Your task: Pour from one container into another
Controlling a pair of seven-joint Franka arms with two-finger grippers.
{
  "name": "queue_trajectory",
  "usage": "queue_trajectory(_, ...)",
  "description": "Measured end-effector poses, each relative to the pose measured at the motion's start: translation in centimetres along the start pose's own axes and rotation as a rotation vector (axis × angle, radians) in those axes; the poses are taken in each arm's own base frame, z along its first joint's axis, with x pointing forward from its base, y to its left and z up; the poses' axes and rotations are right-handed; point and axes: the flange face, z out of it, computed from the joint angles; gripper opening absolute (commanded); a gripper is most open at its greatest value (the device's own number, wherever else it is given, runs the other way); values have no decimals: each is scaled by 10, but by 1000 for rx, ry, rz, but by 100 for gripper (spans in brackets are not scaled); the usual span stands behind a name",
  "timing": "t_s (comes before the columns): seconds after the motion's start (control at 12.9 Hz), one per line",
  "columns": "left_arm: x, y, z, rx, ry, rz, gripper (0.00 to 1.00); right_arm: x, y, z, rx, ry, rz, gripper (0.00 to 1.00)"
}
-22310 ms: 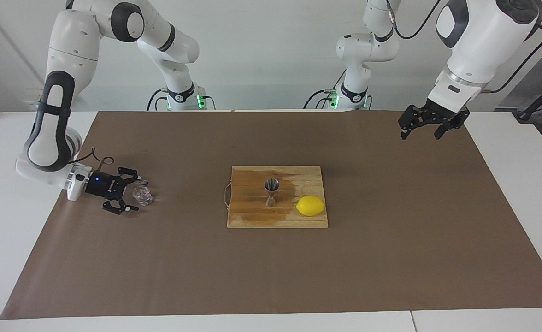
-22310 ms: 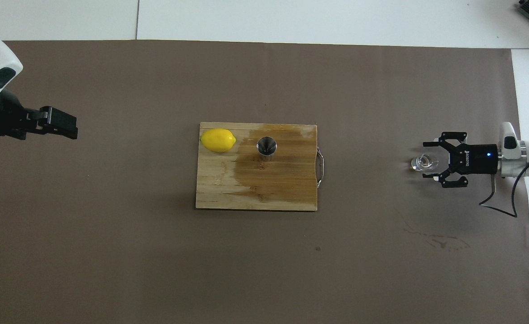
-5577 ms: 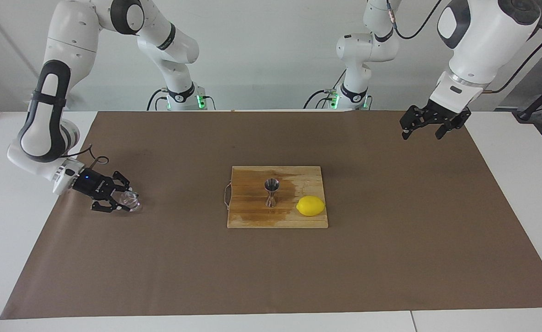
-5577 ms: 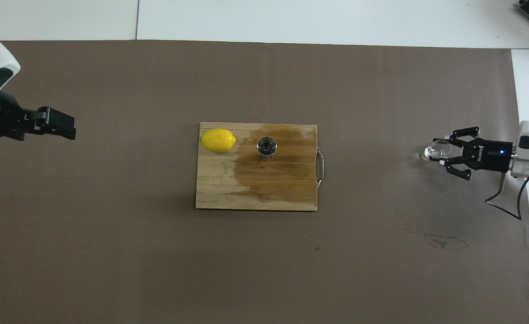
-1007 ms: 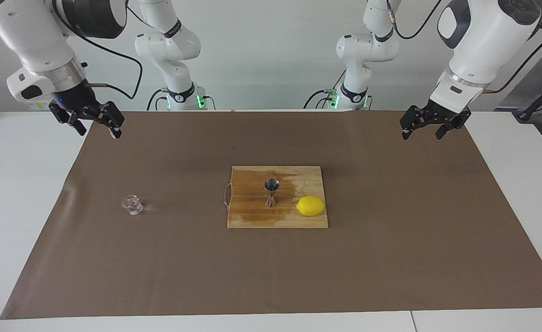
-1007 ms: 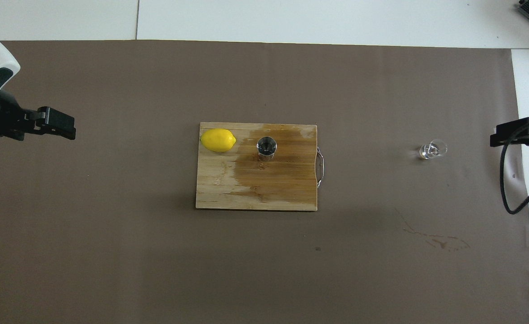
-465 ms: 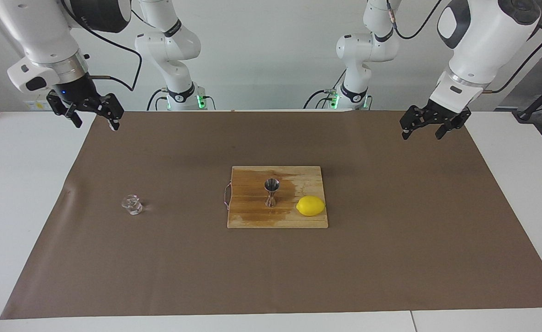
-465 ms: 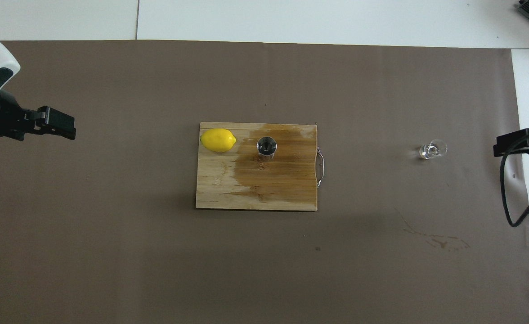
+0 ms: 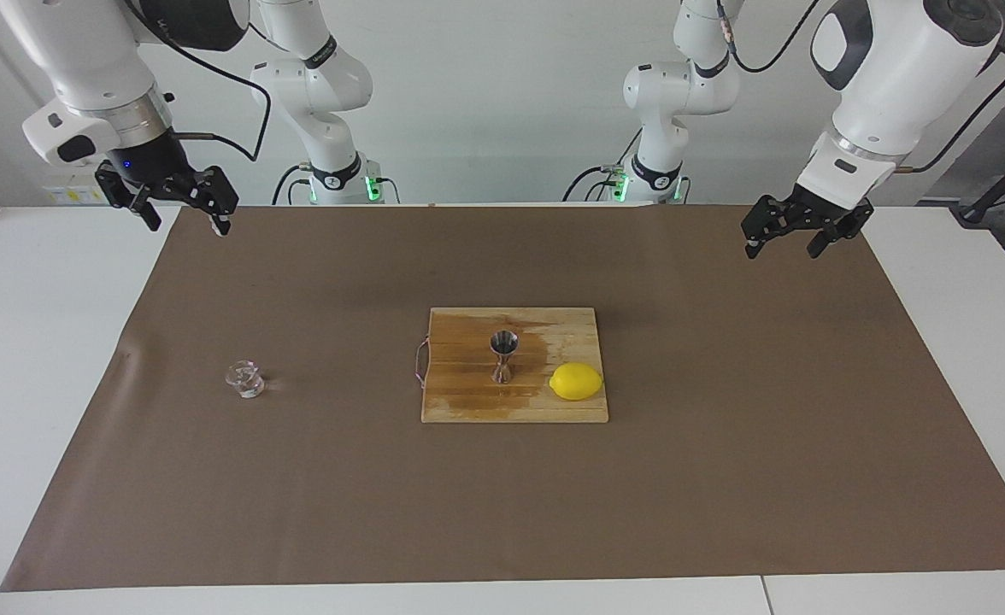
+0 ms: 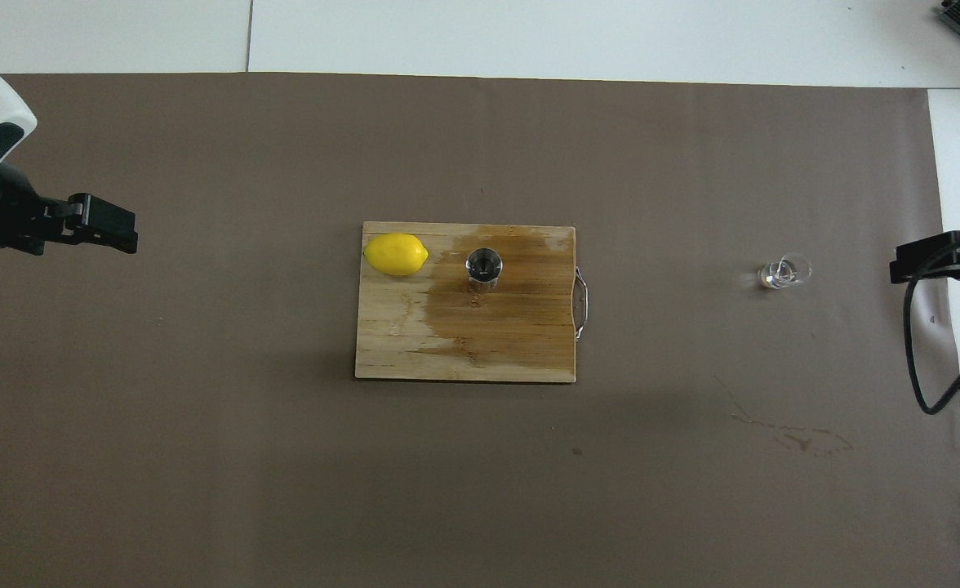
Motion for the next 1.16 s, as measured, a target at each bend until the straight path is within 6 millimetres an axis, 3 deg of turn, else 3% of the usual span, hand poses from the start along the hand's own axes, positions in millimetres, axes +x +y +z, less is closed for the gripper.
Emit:
queue_trajectory(0.46, 0, 0, 0, 0, 0, 0, 100, -1, -9, -5, 82, 3, 5, 100)
queue_trajectory(1.16, 0, 0, 0, 0, 0, 0, 100, -2, -22, -7, 37, 2, -28, 100)
